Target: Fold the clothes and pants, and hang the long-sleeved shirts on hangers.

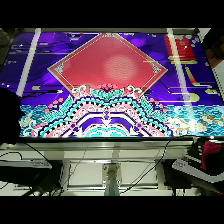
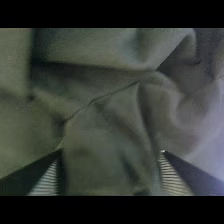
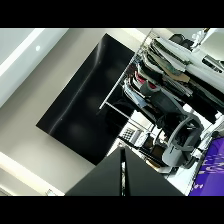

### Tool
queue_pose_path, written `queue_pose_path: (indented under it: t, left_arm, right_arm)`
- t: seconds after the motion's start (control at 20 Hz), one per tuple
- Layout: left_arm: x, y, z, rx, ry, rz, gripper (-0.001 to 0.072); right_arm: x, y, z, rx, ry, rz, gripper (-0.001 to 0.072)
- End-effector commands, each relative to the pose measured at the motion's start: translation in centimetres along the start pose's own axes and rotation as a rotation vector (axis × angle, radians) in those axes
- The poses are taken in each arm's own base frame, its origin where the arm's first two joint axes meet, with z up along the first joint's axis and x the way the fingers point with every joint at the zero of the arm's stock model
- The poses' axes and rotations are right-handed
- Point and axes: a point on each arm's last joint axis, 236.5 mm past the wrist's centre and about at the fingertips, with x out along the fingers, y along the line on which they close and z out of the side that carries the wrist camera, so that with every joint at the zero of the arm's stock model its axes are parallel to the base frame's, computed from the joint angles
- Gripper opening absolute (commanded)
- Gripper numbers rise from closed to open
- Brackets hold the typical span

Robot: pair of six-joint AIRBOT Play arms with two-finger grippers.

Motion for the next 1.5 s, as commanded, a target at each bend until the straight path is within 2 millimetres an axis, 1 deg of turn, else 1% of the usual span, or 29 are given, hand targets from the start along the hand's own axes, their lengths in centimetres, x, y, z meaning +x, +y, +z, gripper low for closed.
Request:
queue_pose_path:
  t: [0.0,0.05,0.1,0.15,0.25,0.3,0.35,0.4,0.45,0.5,0.55,0.6,0.65,0.7,0.75,0.8,0.85,0.9,0.95,1.0,1.05,1.1,1.15,1.2,1.25,1.3,1.4,1.45]
  left_arm:
    - [1.7,-0.9,0.7,0.014,-0.018,-0.012,0.0411]
    - [1.9,-1.2,0.8,0.015,-0.022,-0.017,0.0298]
    - [2.0,-1.4,0.8,0.015,-0.021,-0.023,0.0139]
    - [2.0,-1.7,0.8,0.012,-0.020,-0.033,0.0012]
    - [1.1,-3.2,0.9,-0.015,-0.030,-0.093,0.0006]
    - [0.2,-4.5,1.5,-0.039,-0.056,-0.147,0.0005]
    - [-1.4,-6.2,2.4,-0.070,-0.096,-0.220,0.0005]
    - [-3.8,-8.6,3.8,-0.091,-0.156,-0.323,0.0005]
    - [-6.8,-11.0,5.3,-0.099,-0.226,-0.443,0.0005]
    - [-11.2,-14.3,6.9,-0.108,-0.318,-0.606,0.0005]
    - [-16.3,-17.1,8.4,-0.128,-0.407,-0.775,0.0005]
    - [-22.7,-19.8,9.4,-0.155,-0.488,-0.980,0.0004]
    - [-29.6,-22.3,9.4,-0.152,-0.554,-1.190,0.0004]
    - [-35.9,-24.2,8.5,-0.123,-0.600,-1.362,0.0004]
    - [-41.3,-25.8,6.8,-0.083,-0.621,-1.497,0.0003]
    - [-46.4,-27.5,4.5,-0.007,-0.649,-1.584,0.0002]
    - [-50.5,-29.2,1.8,0.083,-0.670,-1.640,0.0002]
    - [-54.1,-30.9,-1.0,0.161,-0.678,-1.698,0.0002]
    - [-57.1,-32.5,-3.9,0.234,-0.679,-1.749,0.0001]
    - [-59.6,-34.1,-6.8,0.296,-0.667,-1.786,0.0001]
    - [-61.4,-35.7,-9.5,0.345,-0.645,-1.811,0.0001]
    - [-62.6,-37.1,-12.1,0.399,-0.635,-1.820,0.0001]
    - [-63.1,-38.6,-14.8,0.469,-0.631,-1.809,0.0001]
    - [-62.5,-40.2,-17.0,0.525,-0.605,-1.776,0.0001]
    - [-60.9,-42.0,-19.0,0.584,-0.574,-1.704,0.0002]
    - [-58.9,-43.5,-20.8,0.643,-0.550,-1.617,0.0002]
    - [-53.4,-46.2,-24.9,0.823,-0.495,-1.414,0.0003]
    - [-50.4,-47.2,-27.7,0.931,-0.438,-1.327,0.0004]
  right_arm:
    - [0.0,0.0,0.0,0.000,0.000,0.000,0.0023]
    - [0.0,0.0,0.0,0.000,0.000,0.000,0.0023]
    - [0.0,0.0,0.0,0.000,0.000,0.000,0.0023]
    - [0.0,0.0,0.0,0.000,0.000,0.000,0.0023]
    - [0.0,0.0,0.0,0.000,0.000,0.000,0.0023]
    - [0.0,0.0,0.0,0.001,0.000,0.000,0.0023]
    - [0.0,0.0,0.0,0.000,0.000,0.000,0.0023]
    - [0.0,0.0,0.0,0.000,0.000,0.000,0.0023]
    - [0.0,0.0,0.0,0.000,0.000,0.000,0.0023]
    - [0.0,0.0,0.0,0.000,0.000,0.000,0.0023]
    - [0.0,0.0,0.0,0.000,0.000,0.000,0.0023]
    - [0.0,0.0,0.0,0.000,0.000,0.000,0.0023]
    - [0.0,0.0,0.0,0.000,0.000,0.000,0.0023]
    - [0.0,0.0,0.0,0.000,0.000,0.000,0.0023]
    - [0.0,0.0,0.0,0.000,0.000,0.000,0.0023]
    - [0.0,0.0,0.0,0.001,0.000,0.001,0.0023]
    - [0.0,0.0,0.0,0.001,0.000,0.002,0.0023]
    - [0.0,0.0,0.1,0.000,-0.003,0.001,0.0023]
    - [0.0,-0.1,0.5,-0.001,-0.020,-0.003,0.0023]
    - [0.0,-0.2,1.1,-0.002,-0.045,-0.007,0.0023]
    - [-0.1,-0.1,1.7,-0.003,-0.070,-0.004,0.0023]
    - [-0.1,-0.2,2.0,-0.004,-0.082,-0.007,0.0023]
    - [-0.1,-0.3,1.9,-0.003,-0.080,-0.008,0.0023]
    - [-0.1,-0.4,2.0,-0.001,-0.081,-0.009,0.0023]
    - [-0.1,-0.6,2.1,0.003,-0.078,-0.010,0.0023]
    - [-0.1,-1.0,2.1,0.009,-0.075,-0.013,0.0023]
    - [-0.1,-2.5,2.0,0.025,-0.049,-0.034,0.0023]
    - [-0.1,-3.3,2.0,0.034,-0.039,-0.047,0.0023]
